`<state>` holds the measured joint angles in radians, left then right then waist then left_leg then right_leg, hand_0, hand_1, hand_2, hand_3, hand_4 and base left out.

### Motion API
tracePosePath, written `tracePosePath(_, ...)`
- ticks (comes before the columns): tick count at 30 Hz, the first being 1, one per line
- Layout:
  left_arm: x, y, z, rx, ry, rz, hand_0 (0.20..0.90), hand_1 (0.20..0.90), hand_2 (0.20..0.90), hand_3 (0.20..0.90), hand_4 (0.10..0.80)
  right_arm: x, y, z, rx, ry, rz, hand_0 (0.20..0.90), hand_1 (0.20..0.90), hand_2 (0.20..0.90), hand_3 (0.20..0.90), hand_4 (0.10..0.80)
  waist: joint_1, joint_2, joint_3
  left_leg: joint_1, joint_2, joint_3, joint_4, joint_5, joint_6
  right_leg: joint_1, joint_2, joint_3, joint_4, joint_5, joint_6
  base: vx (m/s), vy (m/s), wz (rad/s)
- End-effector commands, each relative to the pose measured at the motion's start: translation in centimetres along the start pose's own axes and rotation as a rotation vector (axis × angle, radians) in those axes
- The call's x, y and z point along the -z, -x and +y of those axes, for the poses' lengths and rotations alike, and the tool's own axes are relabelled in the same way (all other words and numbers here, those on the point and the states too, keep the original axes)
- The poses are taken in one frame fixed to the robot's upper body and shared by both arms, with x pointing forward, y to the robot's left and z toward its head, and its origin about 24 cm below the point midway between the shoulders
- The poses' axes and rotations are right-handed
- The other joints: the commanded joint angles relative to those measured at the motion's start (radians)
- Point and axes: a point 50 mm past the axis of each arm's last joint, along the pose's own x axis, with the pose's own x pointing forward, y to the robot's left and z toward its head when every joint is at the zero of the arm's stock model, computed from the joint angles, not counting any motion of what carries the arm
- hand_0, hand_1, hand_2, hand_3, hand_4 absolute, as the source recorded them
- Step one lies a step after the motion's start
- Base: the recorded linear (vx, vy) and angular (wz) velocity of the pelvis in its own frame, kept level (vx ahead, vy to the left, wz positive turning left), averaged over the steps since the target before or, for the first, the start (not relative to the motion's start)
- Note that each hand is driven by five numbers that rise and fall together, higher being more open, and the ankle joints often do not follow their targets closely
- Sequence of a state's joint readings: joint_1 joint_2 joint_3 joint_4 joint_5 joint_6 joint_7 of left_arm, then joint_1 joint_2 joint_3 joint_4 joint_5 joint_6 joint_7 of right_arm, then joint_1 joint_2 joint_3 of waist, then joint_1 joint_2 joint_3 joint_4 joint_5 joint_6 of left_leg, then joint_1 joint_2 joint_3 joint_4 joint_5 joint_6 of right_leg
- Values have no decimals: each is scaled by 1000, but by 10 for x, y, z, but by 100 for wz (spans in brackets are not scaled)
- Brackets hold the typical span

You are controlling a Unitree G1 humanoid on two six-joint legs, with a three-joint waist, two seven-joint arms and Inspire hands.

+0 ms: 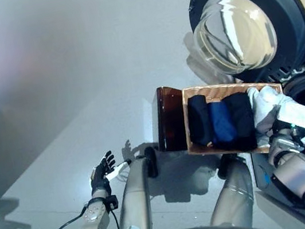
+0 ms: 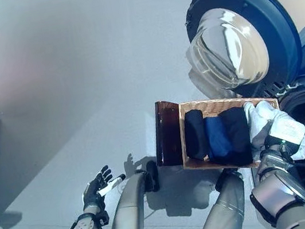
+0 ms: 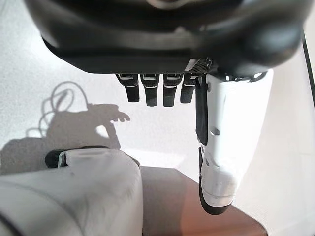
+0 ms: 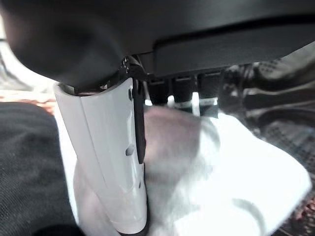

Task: Pick up the clothes and place them into the washing machine

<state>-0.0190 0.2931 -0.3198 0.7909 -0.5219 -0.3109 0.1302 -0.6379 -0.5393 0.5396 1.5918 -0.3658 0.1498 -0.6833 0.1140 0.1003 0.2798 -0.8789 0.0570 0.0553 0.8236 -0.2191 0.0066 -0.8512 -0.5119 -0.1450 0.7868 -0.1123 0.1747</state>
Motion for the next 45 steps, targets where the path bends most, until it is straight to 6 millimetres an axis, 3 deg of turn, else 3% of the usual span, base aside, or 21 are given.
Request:
tracePosePath(1, -18, 3, 27, -64, -17, -100, 900, 900, 900, 900, 800, 2, 3, 8, -57, -2, -17, 200, 200, 200, 200, 300, 16, 14, -5, 25, 58, -28, -1, -52, -91, 1, 1, 66, -43, 67, -46, 6, -9, 5)
tracePosePath(9, -17, 2, 35, -101, -10, -89, 900, 900, 900, 900, 800, -1, 2, 7, -59, -79, -12, 200, 200, 200, 200, 300, 5, -1, -8, 42, 62, -22, -22, -45, -93, 11, 4, 65, -63, 80, -43, 0, 0, 0)
tracePosePath(13, -10, 4, 43, -137, -7, -53, 900, 900, 900, 900, 800, 3, -1, 3, -55, -317, 81, 200, 200, 200, 200, 300, -5, -14, -12, 73, 66, -10, -78, -26, -97, 38, 9, 56, -122, 113, -35, 11, -5, -2)
tracePosePath(15, -4, 4, 47, -170, 12, -24, 900, 900, 900, 900, 800, 15, -3, 3, -50, -605, 220, 200, 200, 200, 200, 300, -15, -20, -17, 100, 65, -3, -132, -8, -101, 64, 12, 46, -178, 137, -28, 36, -17, -9)
tracePosePath(20, 0, 6, 51, -190, 34, -16, 900, 900, 900, 900, 800, 27, -5, 2, -15, -835, 311, 200, 200, 200, 200, 300, -27, -24, -18, 149, 62, 12, -215, 23, -109, 114, 10, 32, -259, 172, -15, 13, -14, -12)
tracePosePath(21, -1, 7, 51, -191, 39, -21, 900, 900, 900, 900, 800, 26, -6, 0, 3, -932, 325, 200, 200, 200, 200, 300, -40, -30, -14, 156, 52, 24, -259, 72, -106, 125, 1, 18, -310, 217, -24, -69, 0, -10)
tracePosePath(22, 0, 8, 51, -189, 42, -23, 900, 900, 900, 900, 800, 29, -6, -1, 20, -986, 349, 200, 200, 200, 200, 300, -44, -30, -14, 166, 49, 29, -277, 80, -109, 133, -3, 16, -327, 226, -20, 24, -12, -9)
tracePosePath(23, 1, 8, 52, -190, 42, -20, 900, 900, 900, 900, 800, 29, -6, -1, 18, -984, 349, 200, 200, 200, 200, 300, -40, -27, -18, 178, 55, 23, -270, 48, -116, 141, 3, 23, -310, 196, -6, 111, -21, -3)
tracePosePath(25, 1, 11, 50, -182, 54, -30, 900, 900, 900, 900, 800, 34, -5, 0, 48, -1125, 405, 200, 200, 200, 200, 300, -49, -24, -20, 195, 50, 32, -308, 68, -123, 161, -5, 18, -345, 210, 0, 20, -5, 7)
tracePosePath(26, 1, 11, 50, -180, 55, -33, 900, 900, 900, 900, 800, 34, -5, -2, 70, -1177, 422, 200, 200, 200, 200, 300, -56, -25, -15, 190, 41, 42, -325, 108, -118, 160, -13, 10, -369, 244, -12, -76, 21, 8)
tracePosePath(30, 3, 12, 45, -163, 52, -25, 900, 900, 900, 900, 800, 36, -4, -1, 97, -1313, 474, 200, 200, 200, 200, 300, -59, -14, -16, 206, 39, 51, -339, 110, -118, 165, -13, 13, -380, 247, -11, -19, 12, -1)
tracePosePath(35, 2, 10, 34, -131, 80, -29, 900, 900, 900, 900, 800, 39, -6, -5, 211, -1942, 659, 200, 200, 200, 200, 300, -76, 12, -20, 216, 39, 59, -337, 96, -115, 165, -19, 24, -372, 241, -5, 18, 6, -6)
tracePosePath(40, 11, 7, 16, -90, 119, 27, 900, 900, 900, 900, 800, 29, 7, 16, 333, -2597, 912, 200, 200, 200, 200, 300, -87, 34, -25, 247, 36, 71, -349, 86, -113, 179, -22, 29, -377, 237, 5, 41, 14, -5)
tracePosePath(42, 9, 5, 13, -76, 137, 26, 900, 900, 900, 900, 800, 27, 6, 15, 341, -2680, 893, 200, 200, 200, 200, 300, -85, 38, -25, 256, 33, 76, -350, 85, -113, 187, -23, 32, -383, 238, 6, 31, 13, -4)
tracePosePath(45, 9, 1, 11, -80, 151, 35, 900, 900, 900, 900, 800, 17, -3, -4, 393, -2812, 781, 200, 200, 200, 200, 300, -88, 44, -27, 265, 31, 81, -353, 83, -111, 189, -25, 33, -384, 240, 7, 19, -4, -11)
